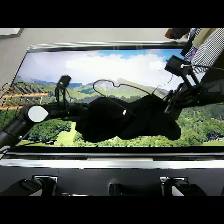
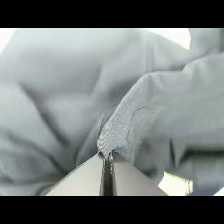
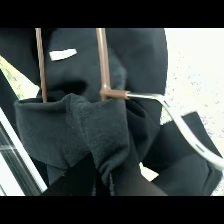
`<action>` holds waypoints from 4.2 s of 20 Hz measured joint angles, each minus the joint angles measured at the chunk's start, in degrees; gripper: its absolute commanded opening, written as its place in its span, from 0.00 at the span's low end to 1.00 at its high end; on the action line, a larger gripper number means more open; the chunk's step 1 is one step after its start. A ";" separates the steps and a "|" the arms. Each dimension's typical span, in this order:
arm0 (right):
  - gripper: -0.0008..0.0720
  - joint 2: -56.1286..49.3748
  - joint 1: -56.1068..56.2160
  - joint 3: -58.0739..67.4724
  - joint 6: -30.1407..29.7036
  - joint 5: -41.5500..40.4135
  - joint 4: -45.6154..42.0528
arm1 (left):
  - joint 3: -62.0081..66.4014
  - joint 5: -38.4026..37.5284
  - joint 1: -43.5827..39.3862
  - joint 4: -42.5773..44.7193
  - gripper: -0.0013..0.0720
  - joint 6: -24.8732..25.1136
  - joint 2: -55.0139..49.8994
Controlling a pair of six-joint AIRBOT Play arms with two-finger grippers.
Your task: Fold the clothes and pants, and hang the long-sleeved shirts on hangers.
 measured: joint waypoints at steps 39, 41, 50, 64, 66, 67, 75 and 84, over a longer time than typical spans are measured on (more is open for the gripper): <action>0.05 -9.90 26.88 8.59 28.70 -25.83 -22.47 | 0.83 -8.35 -15.39 9.77 0.05 -6.93 10.32; 0.05 -8.70 26.88 8.92 28.70 -24.74 -23.02 | -0.59 -6.88 -16.59 9.60 0.48 -6.93 10.78; 0.05 -6.10 26.88 9.20 14.97 -17.57 -25.57 | 7.74 -10.60 0.17 9.73 1.00 -5.68 14.49; 0.05 -9.05 26.88 8.68 -11.21 -13.38 -15.65 | 5.55 -21.68 8.83 -3.06 0.99 43.54 8.00; 0.05 -9.11 26.88 8.68 -11.85 -13.44 -14.80 | 5.38 -22.16 8.85 -4.90 0.99 46.90 6.21; 0.05 -9.16 26.88 8.68 -11.96 -13.53 -14.34 | 5.33 -22.36 8.85 -5.44 0.99 48.06 5.31; 0.05 -9.16 26.82 8.68 -13.53 -14.84 -10.56 | 5.18 -23.21 8.85 -7.37 0.04 54.16 -0.17; 0.71 -4.24 25.38 8.68 -3.78 -14.08 -14.25 | 5.29 -20.59 9.03 -7.34 0.04 55.49 0.87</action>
